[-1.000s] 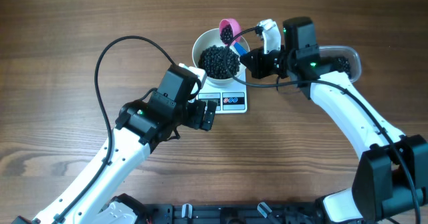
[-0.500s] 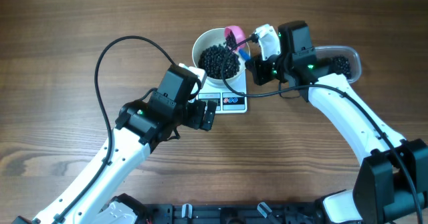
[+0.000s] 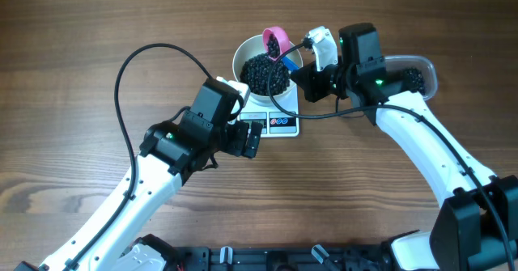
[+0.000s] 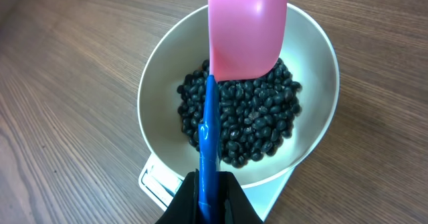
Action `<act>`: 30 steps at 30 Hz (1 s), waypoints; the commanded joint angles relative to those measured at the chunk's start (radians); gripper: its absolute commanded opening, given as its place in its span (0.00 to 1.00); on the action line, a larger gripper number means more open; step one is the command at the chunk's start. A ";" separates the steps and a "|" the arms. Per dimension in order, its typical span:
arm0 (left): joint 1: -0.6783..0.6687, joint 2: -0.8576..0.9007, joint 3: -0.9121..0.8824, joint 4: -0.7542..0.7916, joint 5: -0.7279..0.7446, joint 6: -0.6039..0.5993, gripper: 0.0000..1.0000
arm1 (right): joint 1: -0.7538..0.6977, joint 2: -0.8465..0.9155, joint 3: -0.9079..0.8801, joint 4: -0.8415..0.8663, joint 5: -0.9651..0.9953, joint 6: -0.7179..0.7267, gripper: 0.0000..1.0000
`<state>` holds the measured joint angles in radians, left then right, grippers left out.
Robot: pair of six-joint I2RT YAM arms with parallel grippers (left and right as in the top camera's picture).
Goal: Scoop item into bowl and weigh 150g on scale
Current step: 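Tilt the scoop slightly over the bowl to trickle in a few beans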
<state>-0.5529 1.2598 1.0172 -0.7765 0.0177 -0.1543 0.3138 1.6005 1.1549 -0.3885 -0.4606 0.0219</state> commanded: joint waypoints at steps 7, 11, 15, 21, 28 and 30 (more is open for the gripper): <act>0.008 0.000 -0.011 0.002 0.008 0.013 1.00 | 0.004 -0.022 0.019 -0.015 -0.035 0.015 0.04; 0.008 0.000 -0.011 0.002 0.008 0.013 1.00 | 0.011 -0.021 0.019 -0.064 0.014 -0.022 0.04; 0.008 0.000 -0.011 0.002 0.008 0.013 1.00 | 0.021 -0.021 0.019 0.019 -0.092 0.034 0.04; 0.008 0.000 -0.011 0.002 0.008 0.013 1.00 | 0.024 -0.021 0.019 -0.023 -0.011 0.008 0.04; 0.008 0.000 -0.011 0.002 0.008 0.013 1.00 | 0.024 -0.021 0.019 -0.016 -0.012 0.042 0.04; 0.008 0.000 -0.011 0.002 0.008 0.013 1.00 | 0.024 -0.021 0.019 -0.016 -0.012 0.042 0.04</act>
<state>-0.5529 1.2598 1.0164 -0.7769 0.0177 -0.1543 0.3332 1.5982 1.1564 -0.4110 -0.4484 0.0486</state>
